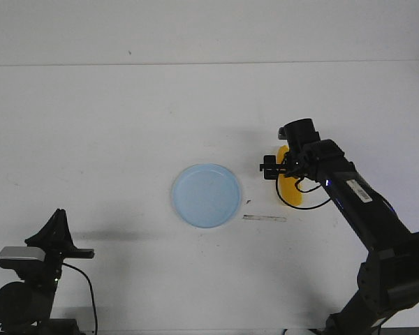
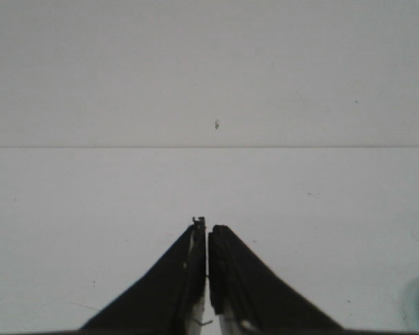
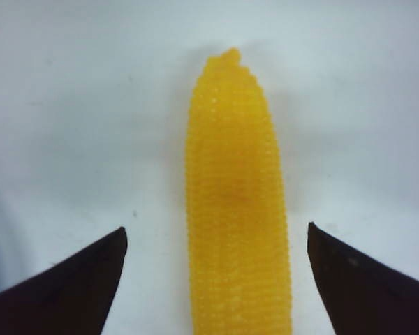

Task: Place corn on plate with both arms
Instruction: 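Close the right gripper on the yellow corn and lift it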

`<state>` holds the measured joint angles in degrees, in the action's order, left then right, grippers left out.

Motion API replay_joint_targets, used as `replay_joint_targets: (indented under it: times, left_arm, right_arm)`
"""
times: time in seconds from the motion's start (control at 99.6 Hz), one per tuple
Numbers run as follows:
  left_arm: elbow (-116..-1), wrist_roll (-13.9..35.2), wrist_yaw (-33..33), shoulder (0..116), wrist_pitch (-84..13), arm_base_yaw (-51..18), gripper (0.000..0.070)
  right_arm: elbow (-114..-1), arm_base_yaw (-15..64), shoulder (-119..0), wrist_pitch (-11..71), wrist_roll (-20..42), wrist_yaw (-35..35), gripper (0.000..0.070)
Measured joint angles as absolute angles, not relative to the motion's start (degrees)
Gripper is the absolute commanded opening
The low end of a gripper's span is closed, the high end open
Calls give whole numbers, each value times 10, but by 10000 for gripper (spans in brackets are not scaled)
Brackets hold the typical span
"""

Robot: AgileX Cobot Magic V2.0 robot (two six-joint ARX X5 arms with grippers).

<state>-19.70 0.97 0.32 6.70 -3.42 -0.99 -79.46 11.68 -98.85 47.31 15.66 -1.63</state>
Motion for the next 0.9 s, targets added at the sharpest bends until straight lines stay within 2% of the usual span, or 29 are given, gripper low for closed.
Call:
replay_joint_targets:
  times: [0.151, 0.402, 0.542, 0.904]
  left_arm:
    - [-197, 10, 3, 67, -34, -10, 1]
    - [-197, 10, 3, 67, -34, -10, 1]
    - [-197, 10, 3, 67, -34, -10, 1]
    - [-197, 10, 3, 67, -34, -10, 1]
  right_arm:
    - [-795, 117, -1008, 474, 154, -28, 559]
    - [-795, 114, -1023, 475, 153, -30, 430]
    - [-795, 112, -1023, 475, 152, -30, 321]
    - [-795, 111, -1023, 475, 152, -30, 322]
